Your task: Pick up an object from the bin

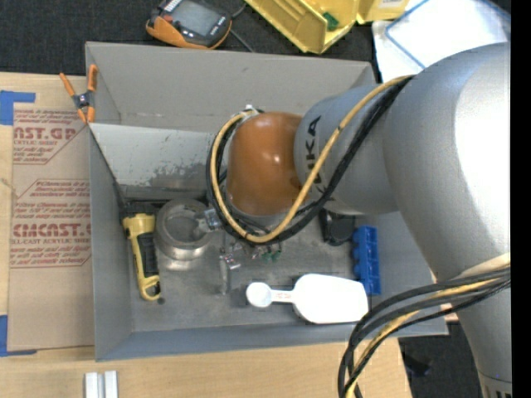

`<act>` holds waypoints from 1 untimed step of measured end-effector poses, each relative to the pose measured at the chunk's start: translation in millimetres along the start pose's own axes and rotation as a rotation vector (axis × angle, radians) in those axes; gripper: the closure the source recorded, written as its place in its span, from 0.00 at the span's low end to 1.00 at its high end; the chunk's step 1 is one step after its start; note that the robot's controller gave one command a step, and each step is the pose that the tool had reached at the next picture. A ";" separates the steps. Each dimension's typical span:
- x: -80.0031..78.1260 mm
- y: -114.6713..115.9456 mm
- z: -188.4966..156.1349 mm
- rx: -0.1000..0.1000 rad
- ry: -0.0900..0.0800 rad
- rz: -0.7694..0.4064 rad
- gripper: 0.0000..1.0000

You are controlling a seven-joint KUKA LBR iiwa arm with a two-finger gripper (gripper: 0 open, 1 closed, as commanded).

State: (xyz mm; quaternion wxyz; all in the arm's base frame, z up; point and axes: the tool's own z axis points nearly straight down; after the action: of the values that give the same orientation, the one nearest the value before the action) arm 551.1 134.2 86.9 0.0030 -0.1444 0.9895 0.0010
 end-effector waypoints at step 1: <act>-9.8 11.7 3.7 -0.001 -0.004 0.018 0.00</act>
Offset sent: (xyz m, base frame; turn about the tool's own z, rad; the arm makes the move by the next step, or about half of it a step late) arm 0.0161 -0.0063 0.0484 -0.1239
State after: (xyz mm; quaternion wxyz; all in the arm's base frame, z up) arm 557.2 148.2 83.2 0.0051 -0.1357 0.9907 0.0017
